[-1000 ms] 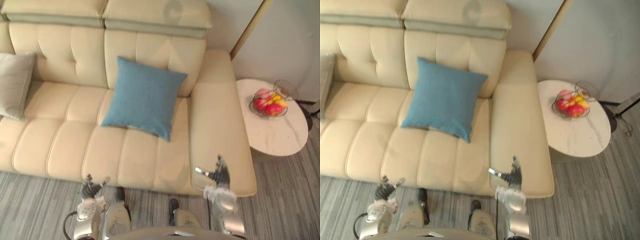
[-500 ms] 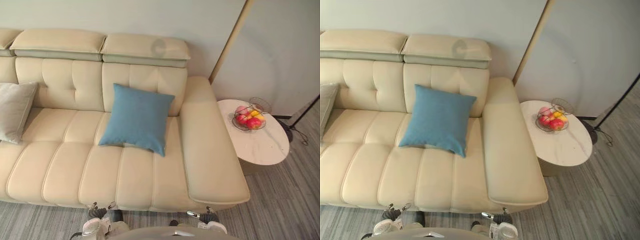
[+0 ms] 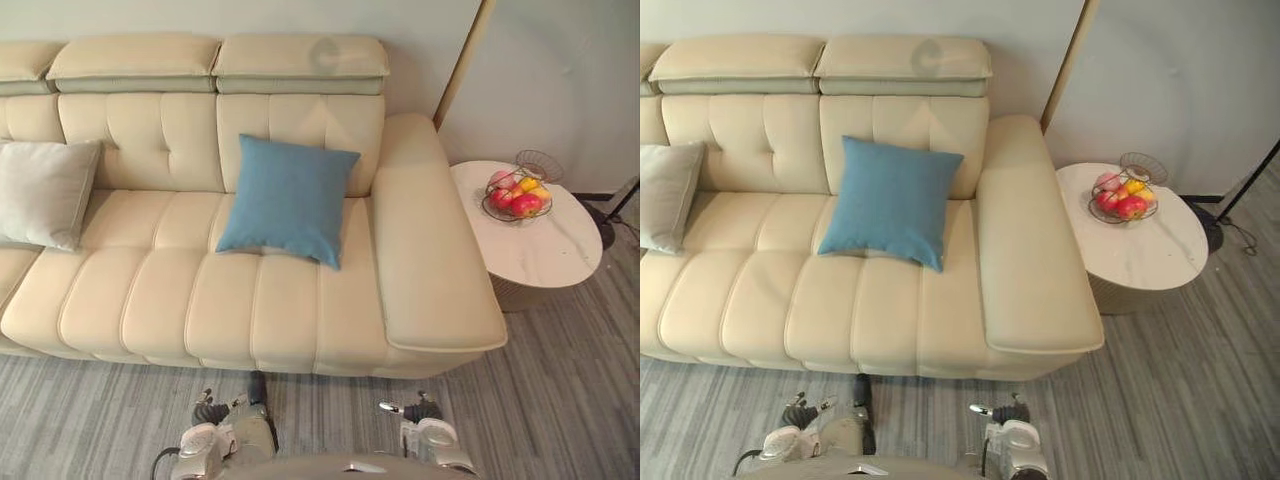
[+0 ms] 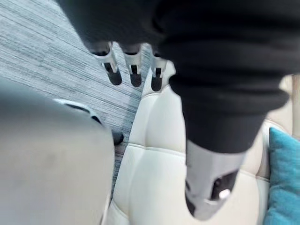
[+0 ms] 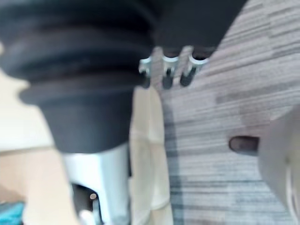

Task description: Pick up cushions and gather them together orderly.

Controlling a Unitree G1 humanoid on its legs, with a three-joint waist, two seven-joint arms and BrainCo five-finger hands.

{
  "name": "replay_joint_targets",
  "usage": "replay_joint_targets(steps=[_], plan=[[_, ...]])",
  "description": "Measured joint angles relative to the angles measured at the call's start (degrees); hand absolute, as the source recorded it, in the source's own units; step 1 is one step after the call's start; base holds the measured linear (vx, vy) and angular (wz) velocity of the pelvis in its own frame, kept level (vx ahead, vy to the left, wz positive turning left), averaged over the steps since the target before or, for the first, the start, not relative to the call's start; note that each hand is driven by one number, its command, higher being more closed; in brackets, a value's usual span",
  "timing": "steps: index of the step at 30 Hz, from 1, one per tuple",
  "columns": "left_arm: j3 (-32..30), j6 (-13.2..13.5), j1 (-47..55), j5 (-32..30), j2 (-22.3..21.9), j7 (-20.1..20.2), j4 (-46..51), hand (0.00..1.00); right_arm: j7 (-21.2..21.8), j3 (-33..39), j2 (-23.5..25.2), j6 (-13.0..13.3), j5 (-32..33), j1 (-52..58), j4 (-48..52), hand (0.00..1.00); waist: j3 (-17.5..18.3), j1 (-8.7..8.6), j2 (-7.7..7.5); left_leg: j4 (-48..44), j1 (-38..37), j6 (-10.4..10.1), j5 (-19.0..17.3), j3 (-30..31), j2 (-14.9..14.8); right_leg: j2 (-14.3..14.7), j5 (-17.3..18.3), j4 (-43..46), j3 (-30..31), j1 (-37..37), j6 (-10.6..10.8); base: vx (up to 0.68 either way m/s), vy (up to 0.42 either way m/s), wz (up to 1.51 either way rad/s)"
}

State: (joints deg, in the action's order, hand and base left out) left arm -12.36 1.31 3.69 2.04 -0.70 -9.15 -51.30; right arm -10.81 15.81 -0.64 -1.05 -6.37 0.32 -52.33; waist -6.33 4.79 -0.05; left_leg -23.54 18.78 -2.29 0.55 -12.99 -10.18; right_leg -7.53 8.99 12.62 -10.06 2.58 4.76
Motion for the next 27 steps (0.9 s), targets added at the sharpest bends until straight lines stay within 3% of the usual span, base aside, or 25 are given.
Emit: replay_joint_targets(steps=[1,3,4,5,7,11,14,15,27], plan=[[0.0,0.0,0.8,-0.1,-0.5,0.0,-0.6,0.00,0.0,0.0,0.0,0.0,0.0,1.3,1.3,0.00,0.3,-0.23,1.14,-6.3,-1.3,-0.9,-7.8,1.1,-0.7,0.1,-0.6,0.0,1.3,0.4,0.8,-0.19,0.247,-0.43],[-0.6,-0.1,0.7,-0.3,-1.2,0.2,-1.2,0.00,0.1,0.4,0.1,-0.1,0.0,2.3,1.5,0.00,0.4,-0.41,2.48,-3.9,-2.9,-1.1,-11.2,2.2,0.0,0.8,-1.1,-0.1,2.7,0.7,1.7,-0.14,0.239,-0.33],[-0.7,-0.1,0.8,-0.6,-0.3,0.6,-1.3,0.00,0.4,0.7,1.0,-0.3,0.0,2.6,1.1,0.00,0.4,-0.74,1.07,0.4,-4.3,-1.0,-9.6,1.1,2.0,-0.5,-2.0,-1.5,3.4,1.0,1.2,-0.10,0.180,-0.15],[-0.7,-0.1,1.2,-1.2,0.9,0.8,-1.4,0.00,0.4,1.4,1.8,-0.4,0.2,2.6,-0.3,0.00,1.7,-1.63,-1.49,9.3,-7.3,-0.4,-5.5,-0.3,4.6,-1.6,-3.6,-3.1,3.0,1.4,1.3,-0.08,0.119,-0.07],[-0.7,-0.2,1.5,-1.8,1.4,0.9,-1.8,0.00,0.4,3.0,2.4,-0.4,0.2,3.4,-0.7,0.00,2.3,-1.65,-2.54,13.7,-9.2,-0.4,-3.5,-1.2,6.0,-0.9,-4.6,-4.9,2.9,0.9,0.1,-0.08,0.097,-0.13],[-0.1,-0.3,1.3,-3.9,1.8,1.3,-4.9,0.00,0.9,5.3,2.1,-0.6,0.4,3.6,-3.1,0.00,3.0,-2.76,-2.04,25.7,-16.4,-0.6,0.2,-0.1,9.8,-1.9,-5.3,-7.8,3.4,-1.8,0.0,-0.04,0.057,-0.08],[0.1,-0.5,0.8,-4.5,2.1,2.0,-6.3,0.00,1.0,6.5,1.6,-0.7,0.5,3.5,-3.3,0.00,3.3,-3.20,-1.73,28.6,-17.8,-0.2,2.8,1.7,10.3,-1.3,-5.3,-8.4,3.1,-2.4,0.1,0.00,0.008,0.06],[1.2,-0.7,-1.2,-6.2,3.3,3.4,-9.6,0.00,2.0,6.8,-0.8,-1.5,0.4,-2.8,-9.7,0.00,1.5,-4.14,-1.74,28.6,-21.8,1.0,2.4,3.5,10.8,-0.8,-5.5,-12.5,3.2,-8.7,0.5,0.00,0.000,0.00],[1.3,-0.7,-1.3,-6.1,3.4,3.4,-9.6,0.00,2.0,6.9,-0.8,-1.6,0.4,-2.7,-10.1,0.00,1.5,-4.12,-1.74,28.6,-21.7,1.0,2.1,3.5,10.8,-0.9,-5.5,-13.0,2.6,-8.8,0.6,0.00,0.000,0.00]])
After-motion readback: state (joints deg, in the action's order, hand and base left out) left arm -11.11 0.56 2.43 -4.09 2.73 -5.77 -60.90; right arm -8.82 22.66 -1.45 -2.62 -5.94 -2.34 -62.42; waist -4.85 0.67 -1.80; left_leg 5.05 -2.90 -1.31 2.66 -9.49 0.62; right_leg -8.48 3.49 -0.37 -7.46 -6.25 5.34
